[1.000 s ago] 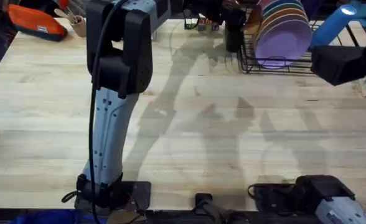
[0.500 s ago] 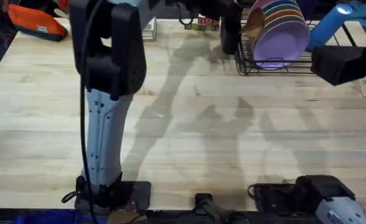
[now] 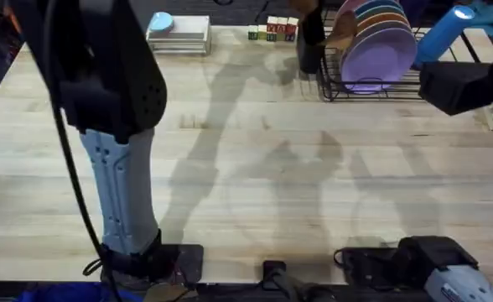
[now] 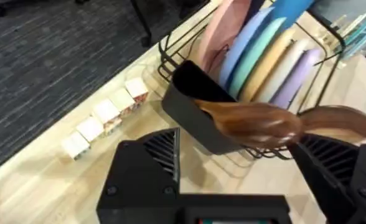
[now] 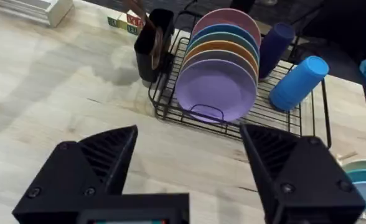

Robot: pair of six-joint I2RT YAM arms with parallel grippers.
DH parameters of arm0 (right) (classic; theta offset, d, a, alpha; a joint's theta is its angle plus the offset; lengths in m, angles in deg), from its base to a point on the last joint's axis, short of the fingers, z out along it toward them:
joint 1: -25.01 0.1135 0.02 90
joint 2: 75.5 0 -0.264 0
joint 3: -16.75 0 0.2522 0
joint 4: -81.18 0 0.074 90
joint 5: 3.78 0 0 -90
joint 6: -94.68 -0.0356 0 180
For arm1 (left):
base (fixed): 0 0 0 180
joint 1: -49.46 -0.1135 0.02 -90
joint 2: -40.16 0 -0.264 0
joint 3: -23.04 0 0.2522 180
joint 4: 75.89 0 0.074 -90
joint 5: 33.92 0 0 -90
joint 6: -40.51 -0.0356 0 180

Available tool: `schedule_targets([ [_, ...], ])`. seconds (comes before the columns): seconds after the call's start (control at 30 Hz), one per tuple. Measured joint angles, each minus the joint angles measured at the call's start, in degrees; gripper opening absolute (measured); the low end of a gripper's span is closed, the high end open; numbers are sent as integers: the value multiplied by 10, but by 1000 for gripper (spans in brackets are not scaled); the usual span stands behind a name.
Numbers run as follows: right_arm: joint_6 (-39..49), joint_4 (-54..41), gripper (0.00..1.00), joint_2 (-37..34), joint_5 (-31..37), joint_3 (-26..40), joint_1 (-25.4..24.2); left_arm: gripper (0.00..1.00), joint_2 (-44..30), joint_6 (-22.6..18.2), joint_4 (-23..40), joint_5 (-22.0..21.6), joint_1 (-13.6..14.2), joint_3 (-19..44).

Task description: Pick up the spoon on the table one by one and put them onto the rack

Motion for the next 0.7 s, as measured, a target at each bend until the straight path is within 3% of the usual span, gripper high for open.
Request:
schedule_targets([
  [0.23, 0, 0, 993, 0, 0, 0, 0, 995, 44, 0, 86, -49, -8, 0],
  [0.5, 0, 0, 993, 0, 0, 0, 0, 995, 136, 0, 191, -130, -45, 0],
  [0.7, 0, 0, 993, 0, 0, 0, 0, 995, 207, -23, 289, -178, -75, 0],
])
